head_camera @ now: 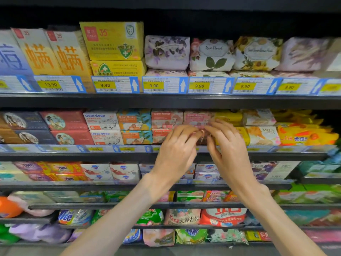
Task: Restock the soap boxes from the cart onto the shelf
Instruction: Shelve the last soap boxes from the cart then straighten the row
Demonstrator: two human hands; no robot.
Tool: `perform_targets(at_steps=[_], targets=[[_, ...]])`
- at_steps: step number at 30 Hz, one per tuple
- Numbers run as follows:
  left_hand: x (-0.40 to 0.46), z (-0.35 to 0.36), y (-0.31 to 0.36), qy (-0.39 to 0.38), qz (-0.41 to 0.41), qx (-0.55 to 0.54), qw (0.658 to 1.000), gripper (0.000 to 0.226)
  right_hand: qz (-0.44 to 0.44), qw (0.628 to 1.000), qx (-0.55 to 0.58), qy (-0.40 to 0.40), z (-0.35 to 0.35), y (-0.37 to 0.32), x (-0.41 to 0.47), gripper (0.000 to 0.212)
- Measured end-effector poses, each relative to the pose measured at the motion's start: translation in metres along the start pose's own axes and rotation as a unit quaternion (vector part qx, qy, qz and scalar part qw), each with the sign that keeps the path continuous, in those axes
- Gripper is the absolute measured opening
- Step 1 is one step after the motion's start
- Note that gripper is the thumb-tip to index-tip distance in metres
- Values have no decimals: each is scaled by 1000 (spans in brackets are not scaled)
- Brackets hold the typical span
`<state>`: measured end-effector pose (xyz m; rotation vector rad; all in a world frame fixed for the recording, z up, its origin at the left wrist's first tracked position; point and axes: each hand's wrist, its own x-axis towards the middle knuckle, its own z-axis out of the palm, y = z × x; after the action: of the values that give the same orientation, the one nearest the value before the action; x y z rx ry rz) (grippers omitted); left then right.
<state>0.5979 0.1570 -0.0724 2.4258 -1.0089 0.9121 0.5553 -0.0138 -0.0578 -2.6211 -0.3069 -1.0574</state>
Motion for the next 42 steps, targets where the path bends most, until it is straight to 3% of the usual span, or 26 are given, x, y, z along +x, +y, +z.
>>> perform_targets(at_steps=[7,17,23,28,32,36,39,42], targets=[[22,29,29,-81,-16,-18,996,50,59,998,0,-9,-26,15,-22,32],[18,37,20,-76,-33,-62,995,50,81,996,6,-31,-34,26,-32,34],[17,28,23,-24,-66,-106,992,33,57,997,14,-42,-29,38,-26,38],[16,11,12,53,-125,-36,990,30,23,999,30,-20,-25,45,-6,27],[25,3,1,62,-152,51,985,29,66,998,-5,-22,-21,38,20,32],[33,2,-8,62,-157,68,983,29,68,997,-40,-23,-11,35,38,31],[44,0,-14,29,-177,85,980,28,110,988,-64,-92,-6,30,51,33],[56,-3,-15,-72,-245,87,963,27,138,980,-71,-127,-2,25,56,35]])
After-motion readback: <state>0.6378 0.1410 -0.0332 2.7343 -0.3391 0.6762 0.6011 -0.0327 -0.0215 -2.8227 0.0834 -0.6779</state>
